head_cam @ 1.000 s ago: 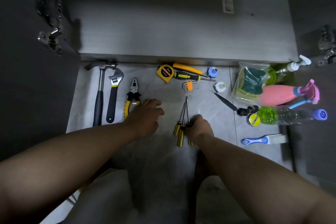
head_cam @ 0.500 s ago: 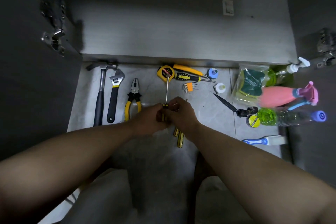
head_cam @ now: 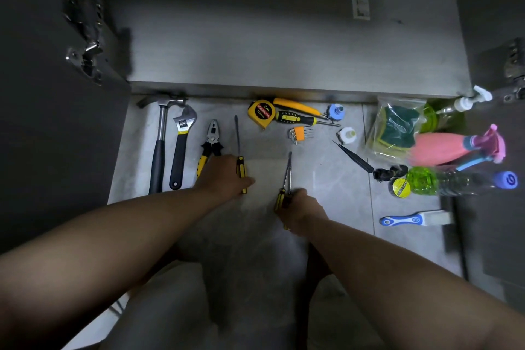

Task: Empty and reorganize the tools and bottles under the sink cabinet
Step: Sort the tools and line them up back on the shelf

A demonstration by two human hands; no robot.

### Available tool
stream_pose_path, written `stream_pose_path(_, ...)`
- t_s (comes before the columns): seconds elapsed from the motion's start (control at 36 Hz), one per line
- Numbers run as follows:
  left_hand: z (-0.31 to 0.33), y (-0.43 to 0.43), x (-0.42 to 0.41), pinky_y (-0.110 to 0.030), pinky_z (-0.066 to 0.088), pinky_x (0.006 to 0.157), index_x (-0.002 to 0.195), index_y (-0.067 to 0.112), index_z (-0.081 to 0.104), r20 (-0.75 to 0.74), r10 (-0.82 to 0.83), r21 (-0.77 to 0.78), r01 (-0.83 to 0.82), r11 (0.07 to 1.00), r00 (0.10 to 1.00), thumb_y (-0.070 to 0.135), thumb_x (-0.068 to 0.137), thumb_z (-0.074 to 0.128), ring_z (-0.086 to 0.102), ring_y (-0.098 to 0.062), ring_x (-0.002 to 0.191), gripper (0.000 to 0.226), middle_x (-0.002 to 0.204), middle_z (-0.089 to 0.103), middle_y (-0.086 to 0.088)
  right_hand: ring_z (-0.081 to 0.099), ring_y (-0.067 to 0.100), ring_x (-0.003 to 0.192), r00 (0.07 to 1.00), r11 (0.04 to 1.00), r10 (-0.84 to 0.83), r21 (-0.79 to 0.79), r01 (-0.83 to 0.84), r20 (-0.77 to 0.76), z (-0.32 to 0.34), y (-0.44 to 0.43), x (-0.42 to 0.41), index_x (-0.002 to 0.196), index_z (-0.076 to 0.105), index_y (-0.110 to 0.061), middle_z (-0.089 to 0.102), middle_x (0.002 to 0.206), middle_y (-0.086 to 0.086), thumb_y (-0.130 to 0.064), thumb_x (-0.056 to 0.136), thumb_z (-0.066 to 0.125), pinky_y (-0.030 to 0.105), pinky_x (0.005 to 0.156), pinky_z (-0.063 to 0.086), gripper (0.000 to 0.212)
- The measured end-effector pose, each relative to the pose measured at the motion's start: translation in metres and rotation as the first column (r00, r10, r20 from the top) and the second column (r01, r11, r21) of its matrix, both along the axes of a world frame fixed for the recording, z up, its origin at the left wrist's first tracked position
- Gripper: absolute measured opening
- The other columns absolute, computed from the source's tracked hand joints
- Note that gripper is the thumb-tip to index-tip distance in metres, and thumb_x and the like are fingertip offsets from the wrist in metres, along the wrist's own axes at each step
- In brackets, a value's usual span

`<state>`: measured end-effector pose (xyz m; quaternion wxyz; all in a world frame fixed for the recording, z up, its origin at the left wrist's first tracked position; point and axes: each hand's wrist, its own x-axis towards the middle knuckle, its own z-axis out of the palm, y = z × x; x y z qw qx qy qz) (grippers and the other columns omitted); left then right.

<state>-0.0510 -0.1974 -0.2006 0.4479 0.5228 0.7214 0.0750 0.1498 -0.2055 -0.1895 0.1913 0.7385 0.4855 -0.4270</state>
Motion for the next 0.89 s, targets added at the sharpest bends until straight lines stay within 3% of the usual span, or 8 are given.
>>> stream_pose_path(0.14, 0.001, 0.001, 0.0, -0.035, 0.055, 0.071, 0.085, 0.011, 0.059, 0.011, -0.022, -0.036, 0.022, 0.999, 1.0, 0.041, 0.084, 0.079, 0.071, -0.026, 0.083, 0.036, 0.088, 0.072, -0.01, 0.068, 0.027, 0.1, 0.997, 0.998, 0.061, 0.022, -0.062, 0.04, 0.001, 0.005, 0.0, 0.12, 0.063, -0.025, 0.069, 0.106, 0.003, -0.026, 0.085, 0.062, 0.029, 0.079, 0.053, 0.034)
stream_pose_path(0.22, 0.002, -0.001, -0.001, -0.035, 0.05, 0.069, 0.099, 0.006, 0.059, -0.036, -0.031, -0.04, 0.029, 0.999, 0.999, 0.041, 0.085, 0.077, 0.067, -0.028, 0.089, 0.041, 0.096, 0.068, -0.012, 0.069, 0.03, 0.098, 0.999, 0.995, 0.032, 0.089, -0.034, 0.014, 0.003, 0.009, -0.003, 0.11, 0.062, -0.021, 0.069, 0.107, 0.006, -0.032, 0.084, 0.064, 0.034, 0.084, 0.057, 0.029)
stream_pose_path(0.33, 0.002, -0.006, -0.001, -0.036, 0.046, 0.069, 0.114, 0.002, 0.051, -0.067, -0.053, 0.008, 0.053, 0.999, 0.996, 0.033, 0.087, 0.076, 0.066, -0.032, 0.095, 0.048, 0.102, 0.066, -0.015, 0.065, 0.029, 0.097, 0.996, 0.977, 0.074, 0.202, -0.063, -0.05, 0.007, 0.014, -0.011, 0.108, 0.055, -0.02, 0.062, 0.099, 0.002, -0.05, 0.083, 0.07, 0.034, 0.076, 0.051, 0.042)
stream_pose_path(0.44, 0.005, -0.01, 0.001, -0.032, 0.042, 0.068, 0.128, 0.001, 0.042, -0.09, -0.08, 0.063, 0.086, 0.994, 0.993, 0.025, 0.087, 0.076, 0.064, -0.031, 0.098, 0.058, 0.103, 0.065, -0.013, 0.066, 0.026, 0.094, 0.974, 0.961, 0.162, 0.248, -0.12, -0.157, 0.012, 0.019, -0.026, 0.111, 0.056, -0.02, 0.066, 0.103, 0.005, -0.046, 0.086, 0.07, 0.043, 0.083, 0.059, 0.038)
stream_pose_path(0.56, 0.011, -0.013, 0.003, -0.031, 0.043, 0.066, 0.133, 0.008, 0.036, -0.087, -0.153, 0.157, 0.165, 0.974, 0.984, 0.016, 0.089, 0.072, 0.067, -0.027, 0.09, 0.058, 0.091, 0.06, -0.004, 0.061, 0.019, 0.079, 0.957, 0.955, 0.215, 0.248, -0.165, -0.193, 0.011, 0.024, -0.04, 0.102, 0.054, -0.022, 0.063, 0.094, 0.001, -0.044, 0.086, 0.071, 0.032, 0.066, 0.052, 0.032)
stream_pose_path(0.61, 0.014, -0.015, 0.003, -0.038, 0.052, 0.075, 0.143, 0.012, 0.031, -0.122, -0.246, 0.174, 0.265, 0.949, 0.962, 0.016, 0.089, 0.07, 0.065, -0.03, 0.098, 0.066, 0.104, 0.06, -0.008, 0.059, 0.019, 0.078, 0.955, 0.95, 0.246, 0.237, -0.204, -0.166, 0.008, 0.026, -0.046, 0.101, 0.054, -0.022, 0.063, 0.093, 0.001, -0.042, 0.085, 0.071, 0.028, 0.062, 0.045, 0.031)
stream_pose_path(0.69, 0.016, -0.015, 0.001, -0.045, 0.054, 0.088, 0.148, 0.018, 0.034, -0.201, -0.357, 0.13, 0.387, 0.913, 0.912, 0.021, 0.089, 0.069, 0.058, -0.036, 0.109, 0.068, 0.133, 0.045, -0.015, 0.063, 0.024, 0.089, 0.948, 0.94, 0.293, 0.221, -0.261, -0.126, 0.004, 0.026, -0.052, 0.108, 0.057, -0.021, 0.066, 0.101, 0.004, -0.04, 0.087, 0.068, 0.032, 0.072, 0.051, 0.031)
stream_pose_path(0.89, 0.012, -0.017, -0.003, -0.037, 0.04, 0.098, 0.138, 0.02, 0.05, -0.459, -0.423, 0.141, 0.534, 0.834, 0.781, 0.025, 0.091, 0.063, 0.044, -0.029, 0.125, 0.049, 0.132, 0.049, -0.007, 0.064, 0.029, 0.1, 0.951, 0.931, 0.304, 0.231, -0.283, -0.06, -0.002, 0.027, -0.057, 0.117, 0.056, -0.018, 0.066, 0.11, 0.008, -0.034, 0.089, 0.066, 0.04, 0.085, 0.056, 0.034)
